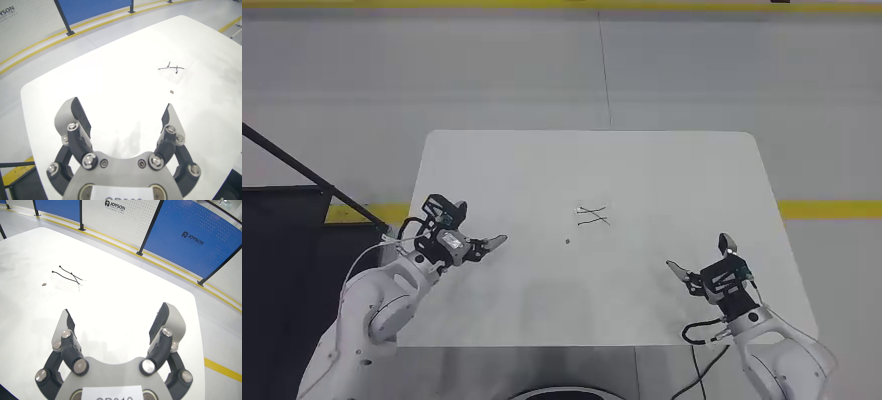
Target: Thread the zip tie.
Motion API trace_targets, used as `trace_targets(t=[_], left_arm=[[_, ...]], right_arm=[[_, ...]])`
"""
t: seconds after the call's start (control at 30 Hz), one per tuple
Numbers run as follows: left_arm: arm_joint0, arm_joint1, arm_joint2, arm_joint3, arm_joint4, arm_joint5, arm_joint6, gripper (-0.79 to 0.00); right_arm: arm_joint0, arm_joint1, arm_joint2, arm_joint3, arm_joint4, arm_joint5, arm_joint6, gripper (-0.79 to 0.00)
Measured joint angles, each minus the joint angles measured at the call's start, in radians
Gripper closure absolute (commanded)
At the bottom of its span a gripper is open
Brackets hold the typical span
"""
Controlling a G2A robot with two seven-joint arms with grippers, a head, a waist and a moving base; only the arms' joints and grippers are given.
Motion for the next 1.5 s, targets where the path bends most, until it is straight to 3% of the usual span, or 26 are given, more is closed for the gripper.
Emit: trace_targets(t=[0.13,0.4,0.5,0.93,1.13,1.23,1.5], left_arm=[[-0.09,0.0,0.054,0.059,-0.131,-0.065,-0.129,-0.785],[-0.346,-0.015,0.207,0.153,-0.399,0.021,-0.455,-0.785],[-0.388,-0.016,0.239,0.155,-0.386,0.029,-0.477,-0.785],[-0.389,-0.013,0.25,0.133,-0.324,-0.001,-0.44,-0.785],[-0.38,-0.009,0.284,0.066,-0.03,0.017,-0.288,-0.785],[-0.387,-0.012,0.321,0.075,0.044,0.014,-0.231,-0.785],[-0.484,-0.041,0.431,0.15,-0.143,0.137,-0.424,-0.785]], right_arm=[[0.005,0.0,-0.004,0.005,0.0,-0.006,-0.002,-0.785],[0.013,-0.001,-0.02,0.009,-0.03,-0.008,0.002,-0.785],[0.015,-0.001,-0.024,0.011,-0.032,-0.005,0.006,-0.785],[0.015,-0.002,-0.022,0.012,-0.021,0.007,0.017,-0.785],[0.017,-0.003,-0.025,0.015,-0.016,0.002,0.009,-0.785],[0.016,-0.003,-0.025,0.016,-0.015,-0.001,0.008,-0.785],[0.017,-0.003,-0.025,0.017,-0.016,-0.001,0.008,-0.785]])
